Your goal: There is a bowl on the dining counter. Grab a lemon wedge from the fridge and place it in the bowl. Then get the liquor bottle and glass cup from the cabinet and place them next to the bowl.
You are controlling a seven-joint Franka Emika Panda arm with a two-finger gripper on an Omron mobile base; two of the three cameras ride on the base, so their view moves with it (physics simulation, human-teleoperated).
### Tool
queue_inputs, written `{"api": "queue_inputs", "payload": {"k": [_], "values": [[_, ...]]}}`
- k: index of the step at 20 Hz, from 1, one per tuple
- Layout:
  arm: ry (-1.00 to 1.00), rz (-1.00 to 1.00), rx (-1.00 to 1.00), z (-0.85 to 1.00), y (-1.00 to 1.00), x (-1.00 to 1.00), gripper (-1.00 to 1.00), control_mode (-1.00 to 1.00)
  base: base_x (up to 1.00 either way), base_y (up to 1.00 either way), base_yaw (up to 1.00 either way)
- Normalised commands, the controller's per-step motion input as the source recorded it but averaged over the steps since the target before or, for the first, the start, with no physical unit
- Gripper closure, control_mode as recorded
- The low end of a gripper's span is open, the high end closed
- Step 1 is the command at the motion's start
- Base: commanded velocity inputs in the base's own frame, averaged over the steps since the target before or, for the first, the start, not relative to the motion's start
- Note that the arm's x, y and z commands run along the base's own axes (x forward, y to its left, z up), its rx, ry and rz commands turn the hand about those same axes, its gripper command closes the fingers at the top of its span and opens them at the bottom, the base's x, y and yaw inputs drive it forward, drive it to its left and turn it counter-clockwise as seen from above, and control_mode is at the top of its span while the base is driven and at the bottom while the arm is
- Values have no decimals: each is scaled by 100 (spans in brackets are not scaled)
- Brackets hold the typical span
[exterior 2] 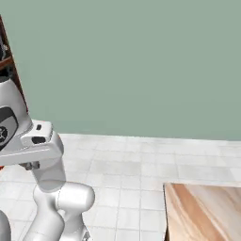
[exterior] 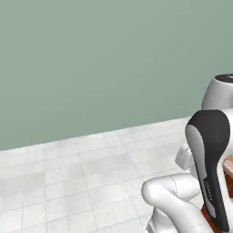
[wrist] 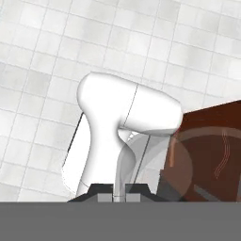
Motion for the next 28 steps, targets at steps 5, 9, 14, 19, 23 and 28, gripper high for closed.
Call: {"api": "queue_inputs", "payload": {"k": [5,9,14,19,23,28], "values": [[0,0,0,0,0,0,100,100,0,-79,-78],[0,0,0,0,0,0,100,100,41,-25,-62],[0,0,0,0,0,0,100,100,69,68,-27],[0,0,0,0,0,0,100,100,47,92,-20],[0,0,0,0,0,0,100,100,55,87,-22],[0,0,0,0,0,0,100,100,73,61,-30]]}}
